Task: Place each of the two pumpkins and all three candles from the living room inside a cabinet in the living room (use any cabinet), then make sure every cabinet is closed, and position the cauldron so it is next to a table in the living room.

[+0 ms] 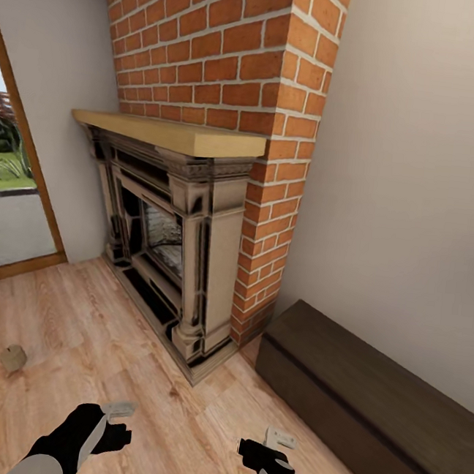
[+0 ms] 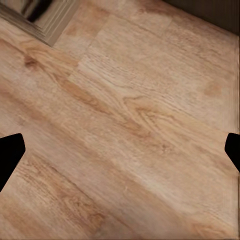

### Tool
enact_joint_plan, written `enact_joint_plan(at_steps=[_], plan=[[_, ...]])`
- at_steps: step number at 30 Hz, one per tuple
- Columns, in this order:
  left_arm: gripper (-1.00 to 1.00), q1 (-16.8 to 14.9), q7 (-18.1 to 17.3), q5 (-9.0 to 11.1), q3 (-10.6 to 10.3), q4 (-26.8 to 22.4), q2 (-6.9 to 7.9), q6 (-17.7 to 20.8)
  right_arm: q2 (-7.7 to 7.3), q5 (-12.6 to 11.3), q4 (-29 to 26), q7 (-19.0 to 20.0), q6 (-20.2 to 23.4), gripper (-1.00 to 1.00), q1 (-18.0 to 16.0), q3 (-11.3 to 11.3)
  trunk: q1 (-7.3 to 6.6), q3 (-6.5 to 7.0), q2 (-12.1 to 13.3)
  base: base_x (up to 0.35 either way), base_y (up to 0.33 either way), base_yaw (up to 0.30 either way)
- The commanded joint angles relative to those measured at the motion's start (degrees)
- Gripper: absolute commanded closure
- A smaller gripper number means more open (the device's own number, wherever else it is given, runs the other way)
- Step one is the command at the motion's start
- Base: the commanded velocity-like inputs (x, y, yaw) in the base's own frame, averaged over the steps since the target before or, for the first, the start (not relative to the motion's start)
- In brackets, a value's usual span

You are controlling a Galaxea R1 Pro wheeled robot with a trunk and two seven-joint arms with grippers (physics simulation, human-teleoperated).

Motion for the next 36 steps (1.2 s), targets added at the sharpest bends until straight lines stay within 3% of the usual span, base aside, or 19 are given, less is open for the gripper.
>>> enact_joint_plan(at_steps=[1, 36], plan=[[-1.00, 0.00, 0.00, 0.01, 0.00, 0.00, 0.00, 0.00, 0.00, -0.01, 0.00, 0.00, 0.00, -1.00, 0.00, 0.00, 0.00, 0.00, 0.00, 0.000, 0.000, -0.281], [-1.00, 0.00, 0.00, 0.01, 0.00, 0.00, 0.07, -0.01, 0.00, -0.06, 0.00, 0.00, 0.00, -1.00, 0.00, -0.09, 0.00, 0.00, 0.00, 0.000, 0.000, -0.281]])
